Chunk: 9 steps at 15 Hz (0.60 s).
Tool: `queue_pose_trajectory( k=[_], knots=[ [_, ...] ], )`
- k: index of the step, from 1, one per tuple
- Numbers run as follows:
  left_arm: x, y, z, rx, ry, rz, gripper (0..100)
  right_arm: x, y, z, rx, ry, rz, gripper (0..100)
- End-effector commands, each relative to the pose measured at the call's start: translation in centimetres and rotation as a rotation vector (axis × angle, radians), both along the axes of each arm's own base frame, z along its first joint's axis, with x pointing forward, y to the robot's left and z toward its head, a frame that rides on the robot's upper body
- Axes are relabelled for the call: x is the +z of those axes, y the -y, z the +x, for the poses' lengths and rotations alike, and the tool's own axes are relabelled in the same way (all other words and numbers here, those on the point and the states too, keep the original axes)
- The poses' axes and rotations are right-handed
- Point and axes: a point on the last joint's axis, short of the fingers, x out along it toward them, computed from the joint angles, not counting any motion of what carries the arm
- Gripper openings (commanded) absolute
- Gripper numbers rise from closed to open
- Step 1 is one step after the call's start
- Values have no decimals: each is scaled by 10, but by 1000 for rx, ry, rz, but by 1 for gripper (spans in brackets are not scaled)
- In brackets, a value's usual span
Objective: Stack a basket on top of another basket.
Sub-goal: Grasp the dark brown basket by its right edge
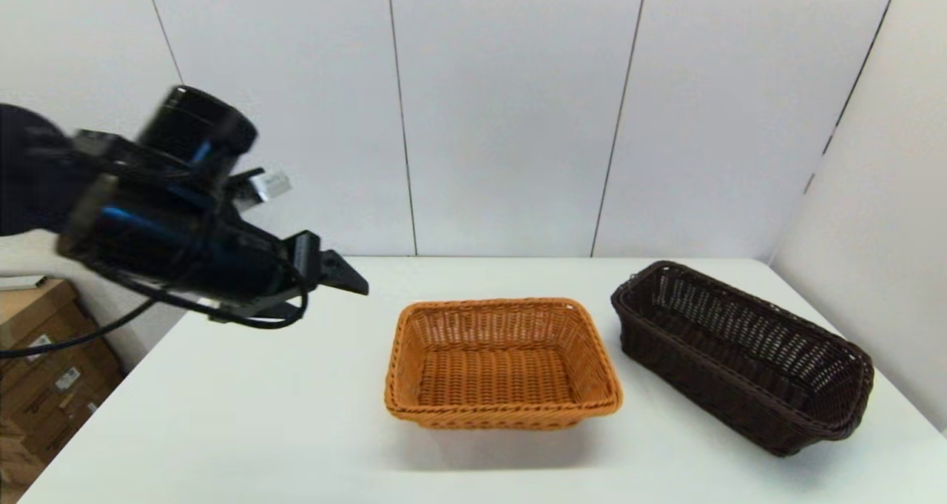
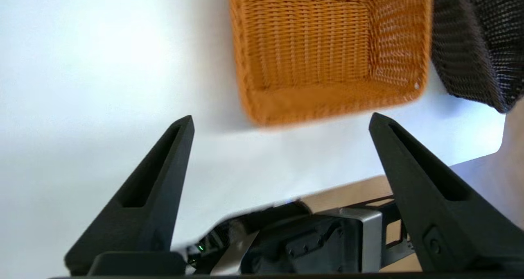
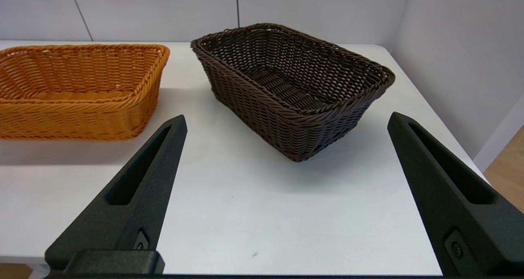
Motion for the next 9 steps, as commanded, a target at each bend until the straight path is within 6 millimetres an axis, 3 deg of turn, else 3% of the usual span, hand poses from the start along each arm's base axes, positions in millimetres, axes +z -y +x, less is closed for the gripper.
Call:
queue_pose_trajectory(
  k=[1, 5, 9],
  knots=[
    [31, -60, -152, 102, 153, 82, 100, 0, 0, 0, 0, 0, 0, 100],
    [-12, -90, -216, 247, 184, 186, 100, 0, 0, 0, 0, 0, 0, 100],
    [-49, -101, -263, 321, 243, 189, 100, 0, 0, 0, 0, 0, -2, 100]
  ],
)
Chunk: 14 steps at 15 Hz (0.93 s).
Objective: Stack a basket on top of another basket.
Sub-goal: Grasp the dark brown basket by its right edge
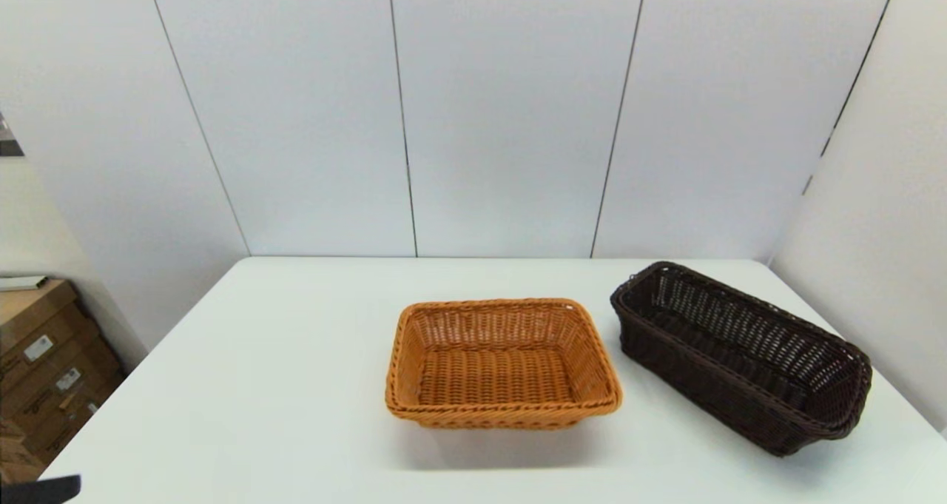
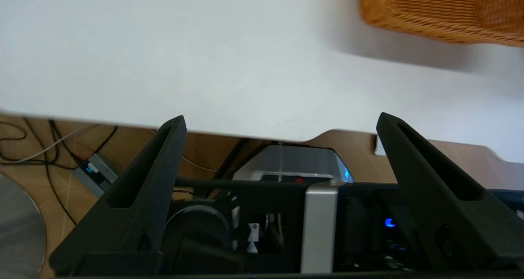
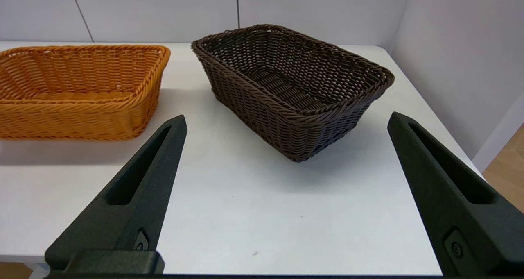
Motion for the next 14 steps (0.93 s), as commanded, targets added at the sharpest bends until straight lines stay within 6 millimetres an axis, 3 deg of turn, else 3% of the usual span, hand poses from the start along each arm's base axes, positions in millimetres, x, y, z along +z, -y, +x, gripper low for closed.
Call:
queue_pose_trajectory(
  k=[1, 10, 14],
  knots=[
    [-42, -15, -60, 101, 99, 11, 100, 0, 0, 0, 1, -2, 0, 100],
    [-99, -7, -105, 190, 276, 87, 100, 0, 0, 0, 1, 0, 0, 100],
    [-138, -8, -99, 105, 387, 229, 100, 0, 0, 0, -1, 0, 0, 100]
  ],
)
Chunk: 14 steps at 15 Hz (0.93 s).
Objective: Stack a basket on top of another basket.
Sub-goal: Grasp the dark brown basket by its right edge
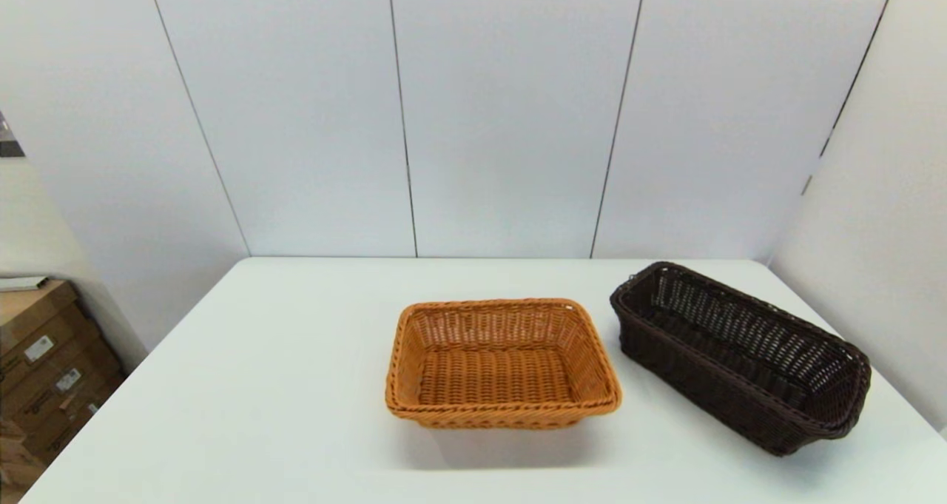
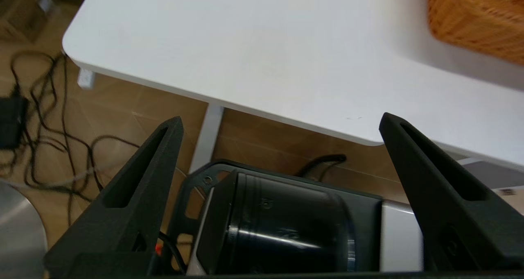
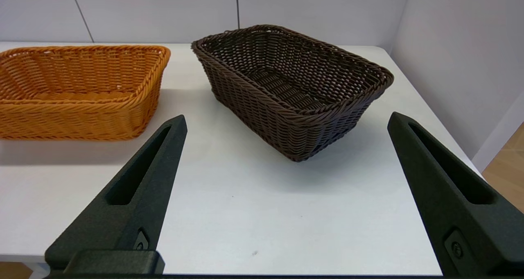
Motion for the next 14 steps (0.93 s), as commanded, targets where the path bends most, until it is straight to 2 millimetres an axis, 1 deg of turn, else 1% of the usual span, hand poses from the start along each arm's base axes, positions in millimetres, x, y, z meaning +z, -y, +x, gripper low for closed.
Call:
queue_pose_trajectory(
  k=[1, 2, 7, 10, 14],
  knots=[
    [-34, 0, 9, -32, 138, 149, 100, 0, 0, 0, -1, 0, 0, 100],
    [-32, 0, 15, -32, 195, 152, 100, 0, 0, 0, -1, 0, 0, 100],
    [-42, 0, 41, -61, 387, 259, 100, 0, 0, 0, -1, 0, 0, 100],
    [-50, 1, 46, -115, 405, 246, 100, 0, 0, 0, 0, -1, 0, 100],
    [-49, 1, 48, -107, 433, 237, 100, 0, 0, 0, -1, 0, 0, 100]
  ],
)
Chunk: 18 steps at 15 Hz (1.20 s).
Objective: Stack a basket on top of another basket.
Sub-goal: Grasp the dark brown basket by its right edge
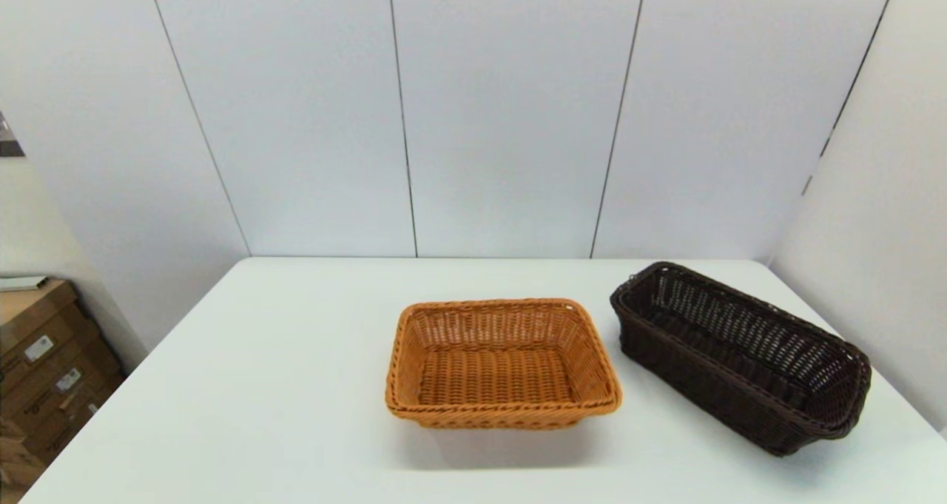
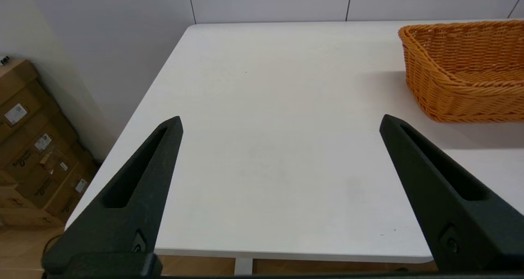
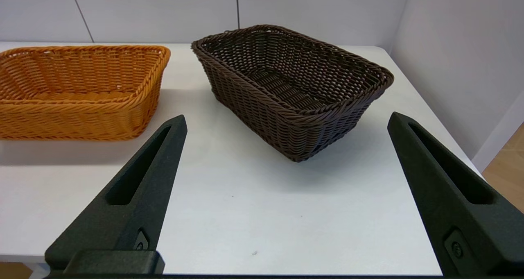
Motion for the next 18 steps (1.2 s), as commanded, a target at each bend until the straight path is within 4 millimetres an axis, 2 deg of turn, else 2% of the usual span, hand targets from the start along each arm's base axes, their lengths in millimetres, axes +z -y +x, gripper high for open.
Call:
queue_pose_trajectory(
  k=[1, 18],
  knots=[
    [-2, 0, 1, 8, -4, -32, 100, 0, 0, 0, 0, 0, 0, 100],
    [-2, 0, 1, 9, -2, -44, 100, 3, 0, -1, 0, 15, -3, 100]
  ],
)
